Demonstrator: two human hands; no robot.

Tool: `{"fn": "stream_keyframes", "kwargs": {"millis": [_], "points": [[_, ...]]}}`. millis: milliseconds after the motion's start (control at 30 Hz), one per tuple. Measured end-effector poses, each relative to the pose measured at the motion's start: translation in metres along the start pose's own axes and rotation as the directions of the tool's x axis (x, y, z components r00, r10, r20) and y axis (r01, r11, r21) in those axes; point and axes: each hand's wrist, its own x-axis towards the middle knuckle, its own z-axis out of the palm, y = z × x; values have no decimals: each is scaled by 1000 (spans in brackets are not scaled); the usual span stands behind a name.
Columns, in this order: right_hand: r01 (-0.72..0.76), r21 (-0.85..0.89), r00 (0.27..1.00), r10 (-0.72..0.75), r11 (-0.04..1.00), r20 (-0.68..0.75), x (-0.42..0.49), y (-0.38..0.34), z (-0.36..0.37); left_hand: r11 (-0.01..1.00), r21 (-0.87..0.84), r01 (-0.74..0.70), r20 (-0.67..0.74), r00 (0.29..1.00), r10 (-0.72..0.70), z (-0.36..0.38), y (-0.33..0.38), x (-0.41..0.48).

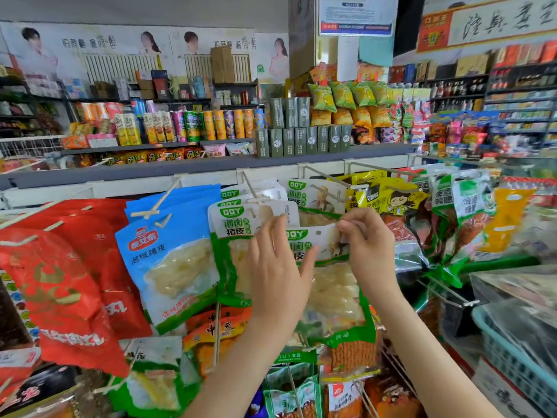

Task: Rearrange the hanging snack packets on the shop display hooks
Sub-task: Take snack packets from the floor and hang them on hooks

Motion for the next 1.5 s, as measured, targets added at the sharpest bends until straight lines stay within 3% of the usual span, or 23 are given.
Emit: {"fn": "stream_keyframes", "kwargs": {"millis": [100,167,267,333,500,767,900,1000,1100,1167,1233,1367,1500], "points": [[28,-19,1000,-28,999,11,11,-5,-18,998,-63,-11,-7,1000,10,-2,16,14],[74,-71,995,-70,995,64,18,-7,-29,977,-210,-43,20,999,49,-2,28,24],[64,-48,984,-55,997,169,29,-9,-39,913,-400,77,120,992,-31,0,46,41],[54,-96,981,-35,994,189,37,-9,-40,902,-418,108,126,990,-60,5,51,51],[59,-238,992,-30,970,123,52,-7,-28,908,-386,165,141,983,-119,14,46,64],[-52,-21,974,55,998,221,56,4,-24,976,-194,95,176,982,-60,15,40,74],[-98,139,968,62,985,241,55,16,-26,964,-255,78,132,990,-46,17,37,69],[-81,14,983,78,997,166,54,24,-14,971,-236,38,71,997,-22,21,34,64],[-43,-153,998,50,987,47,57,27,1,995,-24,-96,-82,992,93,39,27,56],[16,-308,1000,-23,951,-19,57,31,9,967,103,-234,-104,964,244,51,21,46],[114,-440,983,-167,890,-82,51,39,18,931,176,-320,-9,945,327,59,16,34],[211,-735,887,-442,644,-132,28,69,35,915,249,-317,176,944,279,74,3,17],[256,-895,871,-490,366,48,9,93,31,917,243,-316,254,933,254,80,-6,7]]}}
